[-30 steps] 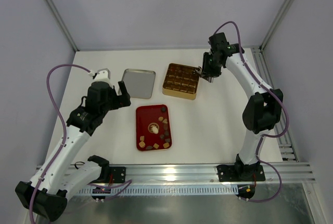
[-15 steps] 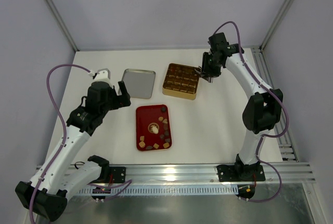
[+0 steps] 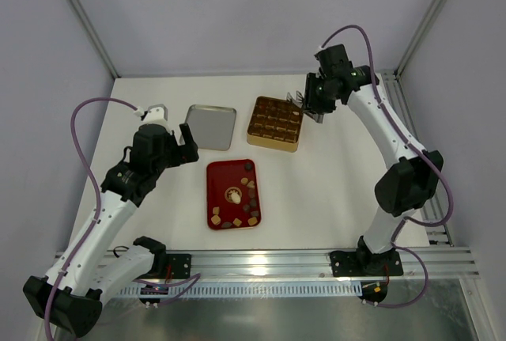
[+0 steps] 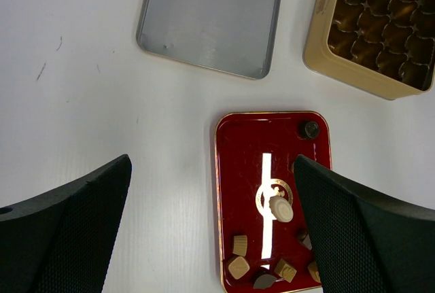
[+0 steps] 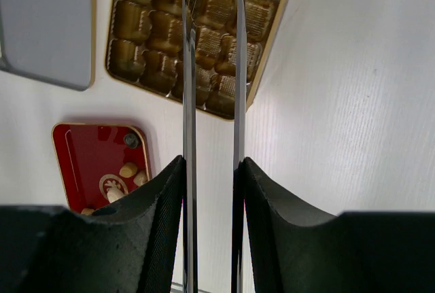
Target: Pack the chocolate
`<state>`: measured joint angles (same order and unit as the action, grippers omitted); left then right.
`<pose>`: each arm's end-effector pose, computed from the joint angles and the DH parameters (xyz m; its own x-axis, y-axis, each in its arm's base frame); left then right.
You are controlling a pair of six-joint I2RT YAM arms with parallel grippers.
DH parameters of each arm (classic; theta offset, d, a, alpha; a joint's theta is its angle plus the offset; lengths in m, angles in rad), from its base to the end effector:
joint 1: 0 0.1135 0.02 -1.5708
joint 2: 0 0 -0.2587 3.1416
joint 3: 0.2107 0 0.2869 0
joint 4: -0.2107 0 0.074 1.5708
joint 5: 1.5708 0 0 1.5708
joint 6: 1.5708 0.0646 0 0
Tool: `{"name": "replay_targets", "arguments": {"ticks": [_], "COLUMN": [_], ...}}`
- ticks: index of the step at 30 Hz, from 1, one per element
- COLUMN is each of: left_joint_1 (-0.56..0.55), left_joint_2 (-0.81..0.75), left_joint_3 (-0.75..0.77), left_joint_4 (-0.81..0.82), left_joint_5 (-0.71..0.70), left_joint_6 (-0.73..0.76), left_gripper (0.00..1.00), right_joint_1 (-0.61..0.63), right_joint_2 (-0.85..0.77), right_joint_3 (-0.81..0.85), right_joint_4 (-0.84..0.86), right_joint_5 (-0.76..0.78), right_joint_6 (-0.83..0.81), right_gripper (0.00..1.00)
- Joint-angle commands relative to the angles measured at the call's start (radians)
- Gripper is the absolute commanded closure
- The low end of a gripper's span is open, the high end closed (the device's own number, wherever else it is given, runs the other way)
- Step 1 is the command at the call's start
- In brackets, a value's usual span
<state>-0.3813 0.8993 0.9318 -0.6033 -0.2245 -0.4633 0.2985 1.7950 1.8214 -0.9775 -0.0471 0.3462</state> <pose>0.2400 -0.0807 0.3111 -0.5331 -0.2557 -0.8065 -0.0551 0.9617 -0.2684 0.4166 0.1314 0.3203 -0.8404 0.0960 -0.5333 -0.0369 0.9717 0.2331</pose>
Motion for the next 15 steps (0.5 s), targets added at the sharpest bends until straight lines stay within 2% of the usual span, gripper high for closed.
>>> {"name": "replay_targets", "arguments": {"ticks": [1, 5, 12, 15], "left_joint_1": [0.001, 0.002, 0.002, 0.001], "left_joint_2": [0.0, -0.003, -0.011, -0.014], "left_joint_3": [0.022, 0.022, 0.022, 0.021], "left_joint_4": [0.019, 0.02, 0.017, 0.016], "left_joint_5": [-0.004, -0.009, -0.026, -0.032], "left_joint_6": [-0.003, -0.003, -0.003, -0.001], "left_gripper": [0.0, 0.0, 0.0, 0.0], "right_joint_1": [0.071, 0.174, 0.427, 0.487], "right_joint_2": [-0.121, -0.186, -0.264, -0.293], "right_joint_3": [-0.013, -0.088, -0.249, -0.312], "right_joint_4": [-0.004, -0.012, -0.03, -0.018], "right_joint_5": [0.004, 0.004, 0.004, -0.023], "right_joint_6": [0.004, 0.01, 0.046, 0.065], "right_gripper": [0.59, 0.6, 0.6, 0.6]}}
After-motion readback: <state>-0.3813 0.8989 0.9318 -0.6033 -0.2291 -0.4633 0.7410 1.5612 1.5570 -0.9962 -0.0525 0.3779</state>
